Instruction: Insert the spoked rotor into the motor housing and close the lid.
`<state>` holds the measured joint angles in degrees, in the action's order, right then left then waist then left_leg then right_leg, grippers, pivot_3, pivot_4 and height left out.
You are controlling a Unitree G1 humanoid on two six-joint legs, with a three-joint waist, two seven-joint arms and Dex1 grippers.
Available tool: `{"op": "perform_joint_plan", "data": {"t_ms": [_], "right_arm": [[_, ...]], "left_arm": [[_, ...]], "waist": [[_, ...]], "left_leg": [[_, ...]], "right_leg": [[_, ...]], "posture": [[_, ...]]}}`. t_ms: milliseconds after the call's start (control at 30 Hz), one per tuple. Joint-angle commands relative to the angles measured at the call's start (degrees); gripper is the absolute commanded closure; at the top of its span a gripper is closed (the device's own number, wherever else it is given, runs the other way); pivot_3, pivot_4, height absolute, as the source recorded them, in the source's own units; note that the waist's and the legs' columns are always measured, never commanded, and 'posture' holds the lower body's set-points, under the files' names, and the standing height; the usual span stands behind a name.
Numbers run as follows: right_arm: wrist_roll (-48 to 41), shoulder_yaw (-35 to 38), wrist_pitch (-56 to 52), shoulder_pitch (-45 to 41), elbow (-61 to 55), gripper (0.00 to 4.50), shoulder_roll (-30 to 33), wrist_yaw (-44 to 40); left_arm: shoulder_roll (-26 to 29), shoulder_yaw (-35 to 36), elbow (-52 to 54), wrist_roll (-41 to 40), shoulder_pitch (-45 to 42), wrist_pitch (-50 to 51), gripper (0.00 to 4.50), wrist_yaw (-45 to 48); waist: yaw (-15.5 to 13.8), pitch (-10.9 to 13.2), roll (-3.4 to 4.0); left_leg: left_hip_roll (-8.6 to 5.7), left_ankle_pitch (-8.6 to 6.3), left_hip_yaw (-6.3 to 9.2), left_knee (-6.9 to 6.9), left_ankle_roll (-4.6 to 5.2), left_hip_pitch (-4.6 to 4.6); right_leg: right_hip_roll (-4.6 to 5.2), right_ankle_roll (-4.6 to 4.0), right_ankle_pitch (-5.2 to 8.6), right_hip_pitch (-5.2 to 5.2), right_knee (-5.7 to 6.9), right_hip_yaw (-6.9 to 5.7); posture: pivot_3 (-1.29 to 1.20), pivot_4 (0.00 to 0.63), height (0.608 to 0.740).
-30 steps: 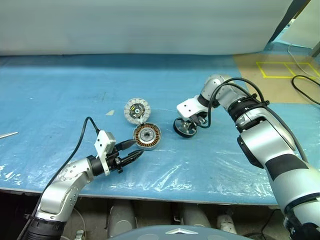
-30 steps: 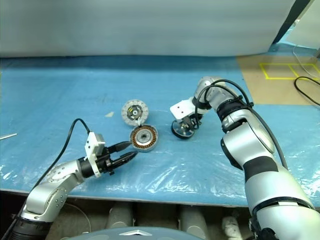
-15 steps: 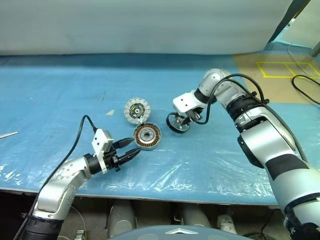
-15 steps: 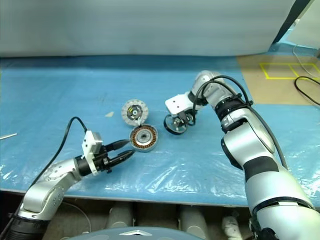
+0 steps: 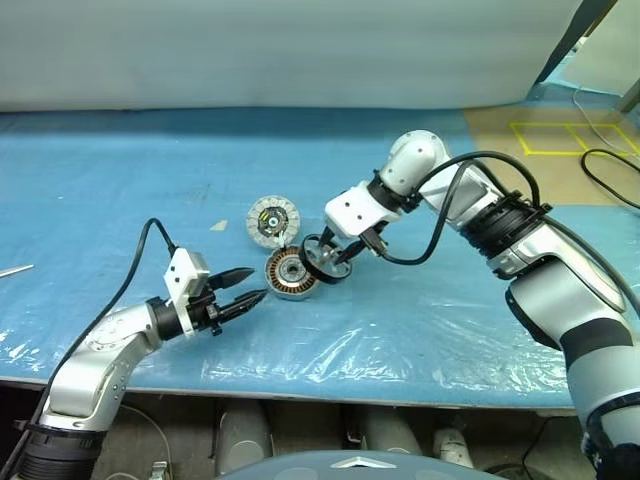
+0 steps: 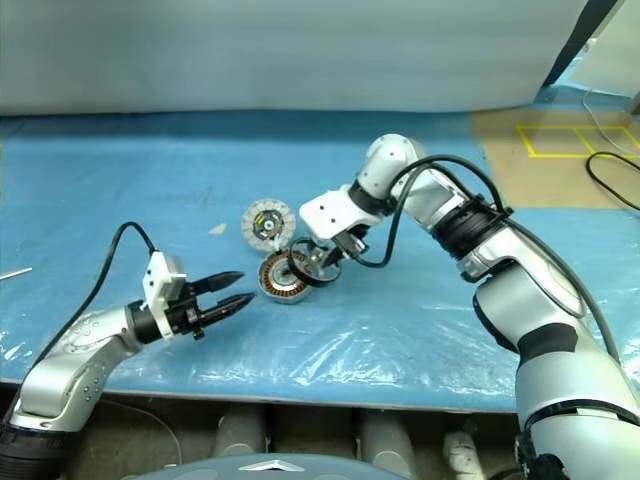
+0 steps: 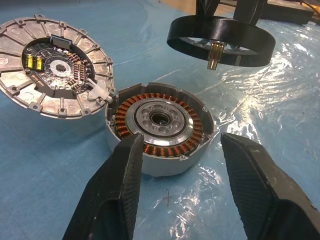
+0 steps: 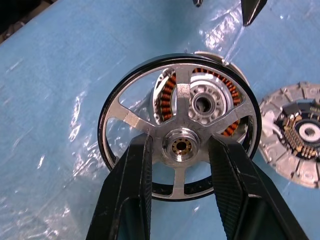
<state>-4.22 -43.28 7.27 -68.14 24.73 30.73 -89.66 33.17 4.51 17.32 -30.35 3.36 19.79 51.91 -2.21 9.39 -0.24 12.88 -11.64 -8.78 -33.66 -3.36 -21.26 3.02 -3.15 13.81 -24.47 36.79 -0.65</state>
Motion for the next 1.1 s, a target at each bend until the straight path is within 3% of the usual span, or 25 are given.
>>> {"op": "perform_joint_plan", "data": {"t_ms": [33, 867, 1100], "right_arm": [[1.4, 2.6, 1.0, -1.3, 2.1, 3.19, -2.9, -2.5], [8.6, 10.3, 2.6, -2.4, 15.5, 3.19, -13.4, 1.5], [4.5, 17.7, -14.6, 0.0, 10.6, 3.19, -13.4, 4.7]], "left_arm": [[0.1, 1.3, 2.7, -1.1, 0.4, -0.5, 1.91, -0.3], [-2.6, 0.2, 6.1, -1.2, 3.2, 0.4, 1.91, -3.9], [-2.8, 0.1, 6.2, -1.0, 3.4, 0.1, 1.91, -4.1]], "waist": [[-0.1, 0.0, 0.00], [-0.2, 0.0, -0.08], [-0.2, 0.0, -0.07]], "left_leg": [[-0.01, 0.00, 0.00, 0.00, 0.00, -0.02], [-0.01, 0.01, 0.01, -0.01, 0.01, -0.06], [0.00, 0.01, 0.01, 0.00, 0.01, -0.06]], "right_leg": [[0.00, 0.00, 0.00, 0.00, 0.00, 0.00], [0.02, 0.00, 0.00, 0.00, -0.03, -0.03], [0.02, 0.00, 0.00, 0.00, -0.03, -0.03]], "posture": [[0.00, 0.150, 0.740], [0.00, 0.150, 0.740], [0.00, 0.150, 0.740]]}}
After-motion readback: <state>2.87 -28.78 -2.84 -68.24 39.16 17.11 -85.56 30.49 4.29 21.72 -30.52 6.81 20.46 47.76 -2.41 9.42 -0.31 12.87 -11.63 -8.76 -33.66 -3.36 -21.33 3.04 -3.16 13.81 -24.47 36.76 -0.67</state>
